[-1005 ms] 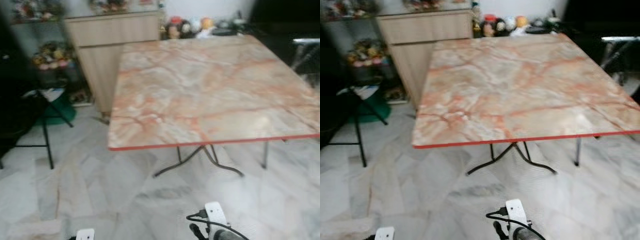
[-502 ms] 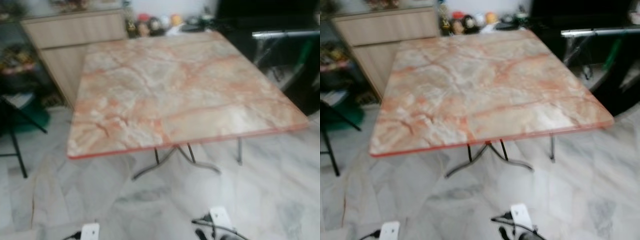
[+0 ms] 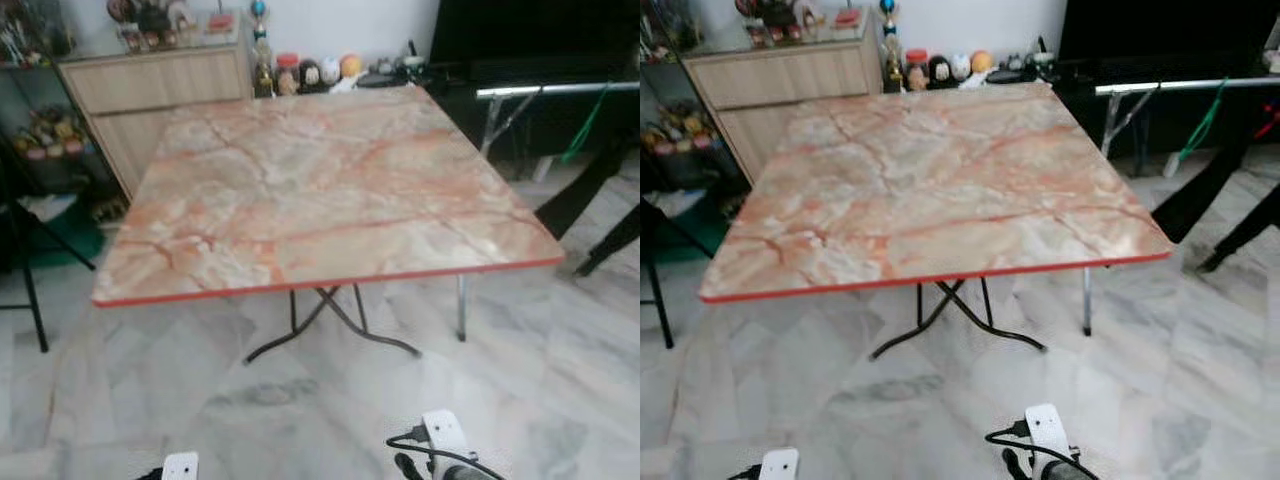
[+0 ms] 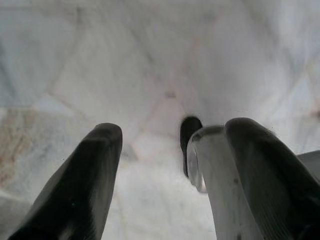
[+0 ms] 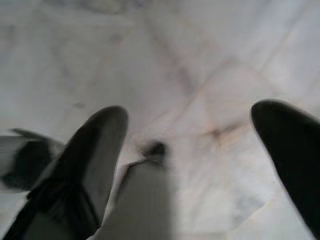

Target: Hang hanger

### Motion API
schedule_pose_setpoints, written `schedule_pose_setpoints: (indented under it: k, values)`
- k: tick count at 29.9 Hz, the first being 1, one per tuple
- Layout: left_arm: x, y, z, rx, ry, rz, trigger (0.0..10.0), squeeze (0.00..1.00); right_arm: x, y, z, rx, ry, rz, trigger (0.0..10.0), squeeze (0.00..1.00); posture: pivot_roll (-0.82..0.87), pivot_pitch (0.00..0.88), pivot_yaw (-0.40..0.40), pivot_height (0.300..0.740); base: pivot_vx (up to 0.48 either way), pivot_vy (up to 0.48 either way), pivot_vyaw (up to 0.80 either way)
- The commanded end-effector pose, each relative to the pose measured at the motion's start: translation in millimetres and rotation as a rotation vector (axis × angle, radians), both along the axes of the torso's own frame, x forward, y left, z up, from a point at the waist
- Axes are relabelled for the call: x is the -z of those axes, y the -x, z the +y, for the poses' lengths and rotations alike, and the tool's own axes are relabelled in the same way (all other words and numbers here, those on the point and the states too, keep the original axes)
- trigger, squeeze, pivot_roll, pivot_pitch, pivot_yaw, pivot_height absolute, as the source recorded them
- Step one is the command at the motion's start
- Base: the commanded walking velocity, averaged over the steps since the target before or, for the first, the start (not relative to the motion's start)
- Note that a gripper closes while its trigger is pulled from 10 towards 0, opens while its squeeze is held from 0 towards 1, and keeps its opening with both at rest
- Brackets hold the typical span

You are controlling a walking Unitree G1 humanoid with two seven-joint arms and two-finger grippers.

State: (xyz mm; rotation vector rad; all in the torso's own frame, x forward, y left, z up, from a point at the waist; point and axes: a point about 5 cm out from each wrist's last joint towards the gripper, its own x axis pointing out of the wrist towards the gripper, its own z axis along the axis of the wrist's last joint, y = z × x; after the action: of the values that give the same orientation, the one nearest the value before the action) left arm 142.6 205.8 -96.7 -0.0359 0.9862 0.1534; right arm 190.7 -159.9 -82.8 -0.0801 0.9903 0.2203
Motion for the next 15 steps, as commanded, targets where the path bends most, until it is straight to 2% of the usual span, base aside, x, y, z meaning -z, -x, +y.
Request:
schedule_pose_setpoints:
  k: [1, 6, 12, 15]
  values:
    - [-0.5, -2.2, -0.1, 0.004, 0.002, 0.003, 10.0, 0.00, -0.3, 0.3, -7.1, 0.002, 0.019, -0.002, 10.0, 0.00, -0.11, 0.000, 0.039, 0.740, 0.000, -0.277, 0.00]
    - [-0.4, -1.7, 0.3, 0.005, 0.004, 0.006, 10.0, 0.00, -0.3, 0.5, -7.1, -0.009, 0.023, -0.002, 10.0, 0.00, -0.12, 0.000, 0.041, 0.740, 0.000, -0.272, 0.00]
    - [-0.1, -1.4, -0.1, 0.005, 0.005, 0.009, 10.0, 0.00, -0.1, 0.9, -7.4, -0.015, 0.024, -0.001, 10.0, 0.00, -0.12, 0.000, 0.038, 0.740, 0.000, -0.357, 0.58]
    - [0.1, -1.4, -1.3, 0.005, 0.007, 0.010, 10.0, 0.00, 0.2, 1.5, -8.1, -0.005, 0.018, 0.003, 10.0, 0.00, -0.12, 0.000, 0.036, 0.740, 0.000, -0.379, 0.00]
